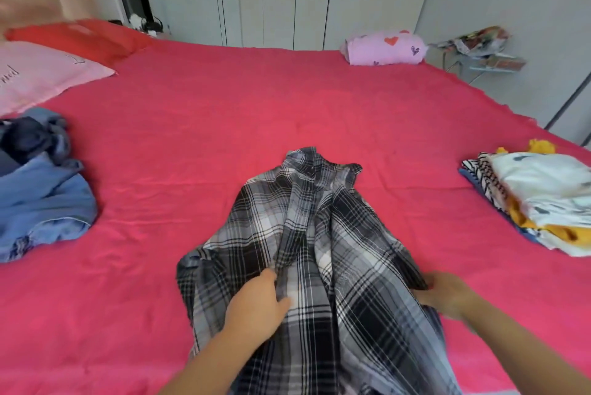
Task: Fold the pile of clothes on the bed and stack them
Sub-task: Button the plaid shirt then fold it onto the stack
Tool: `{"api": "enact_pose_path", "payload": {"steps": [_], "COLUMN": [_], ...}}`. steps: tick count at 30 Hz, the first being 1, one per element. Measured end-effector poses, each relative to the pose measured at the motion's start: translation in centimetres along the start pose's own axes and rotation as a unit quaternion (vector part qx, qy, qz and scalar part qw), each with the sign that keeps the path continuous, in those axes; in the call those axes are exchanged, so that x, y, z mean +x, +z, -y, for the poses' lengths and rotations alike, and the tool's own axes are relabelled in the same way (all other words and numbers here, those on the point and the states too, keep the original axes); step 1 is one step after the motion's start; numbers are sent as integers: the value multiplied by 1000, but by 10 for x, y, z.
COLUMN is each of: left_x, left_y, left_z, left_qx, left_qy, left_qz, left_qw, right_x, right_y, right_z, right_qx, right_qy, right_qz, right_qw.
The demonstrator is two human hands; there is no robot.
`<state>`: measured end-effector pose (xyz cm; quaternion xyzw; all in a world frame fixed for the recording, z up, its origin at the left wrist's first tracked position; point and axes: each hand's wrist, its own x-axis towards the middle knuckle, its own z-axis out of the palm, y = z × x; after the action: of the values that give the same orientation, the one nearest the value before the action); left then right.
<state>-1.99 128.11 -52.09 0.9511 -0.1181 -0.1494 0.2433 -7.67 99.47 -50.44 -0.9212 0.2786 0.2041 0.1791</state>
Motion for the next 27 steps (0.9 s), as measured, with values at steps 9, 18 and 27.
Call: {"api": "enact_pose_path", "payload": {"steps": [9,18,27], "left_x": [-25,-65,-91], "left_y": [-13,8,26], "left_z": [-17,10,25], "left_qx": [-286,-281,-173], "left_qy": [3,-50,18], "left_qz": [-127,-56,-8], "left_qw": [950,957,985], "right_x": [-91,-145,-121], "right_y": [-12,93,86], "right_z": [64,78,34], "right_qx": [-43,-45,14], "right_qy": [-126,-335,-234], "right_qz": [-331,-59,-92], "right_qw": [934,939,968]}}
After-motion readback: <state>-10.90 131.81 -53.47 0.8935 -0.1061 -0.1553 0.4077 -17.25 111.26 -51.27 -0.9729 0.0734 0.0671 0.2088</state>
